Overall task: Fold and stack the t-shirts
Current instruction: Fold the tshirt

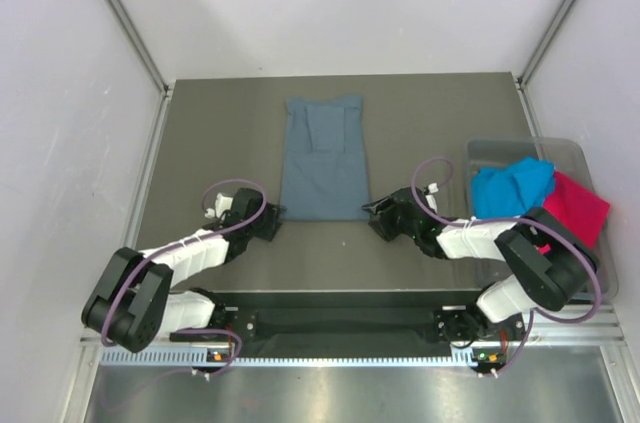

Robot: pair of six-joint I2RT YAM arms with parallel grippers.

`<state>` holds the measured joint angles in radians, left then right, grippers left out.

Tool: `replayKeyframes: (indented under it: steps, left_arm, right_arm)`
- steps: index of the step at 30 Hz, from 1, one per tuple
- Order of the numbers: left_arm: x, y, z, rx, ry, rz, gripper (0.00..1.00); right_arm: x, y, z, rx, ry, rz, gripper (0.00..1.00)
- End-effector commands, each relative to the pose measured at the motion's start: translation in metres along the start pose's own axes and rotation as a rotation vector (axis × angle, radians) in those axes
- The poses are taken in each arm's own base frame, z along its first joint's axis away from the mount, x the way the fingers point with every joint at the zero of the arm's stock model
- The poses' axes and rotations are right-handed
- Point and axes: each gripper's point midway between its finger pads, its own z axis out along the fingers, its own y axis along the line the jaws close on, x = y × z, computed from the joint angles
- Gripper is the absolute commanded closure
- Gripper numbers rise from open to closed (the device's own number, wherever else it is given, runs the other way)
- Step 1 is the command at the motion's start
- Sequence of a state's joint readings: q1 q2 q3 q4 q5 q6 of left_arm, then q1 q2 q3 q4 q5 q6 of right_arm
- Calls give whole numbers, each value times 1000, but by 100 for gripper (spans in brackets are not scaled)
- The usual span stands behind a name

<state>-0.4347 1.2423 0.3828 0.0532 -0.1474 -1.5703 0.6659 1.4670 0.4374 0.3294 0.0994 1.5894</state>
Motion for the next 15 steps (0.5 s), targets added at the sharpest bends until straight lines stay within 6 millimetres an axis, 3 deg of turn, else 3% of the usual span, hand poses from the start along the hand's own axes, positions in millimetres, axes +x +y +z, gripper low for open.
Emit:
replayKeyframes:
  steps: [1, 15]
  left_arm:
    - [-5, 15, 6, -58, -39, -38, 47]
    - [0, 24, 12, -115, -17, -59, 53]
  right_arm:
    - [-3, -3, 5, 25, -50, 36, 47]
    - [4, -20, 16, 115, -25, 2, 50]
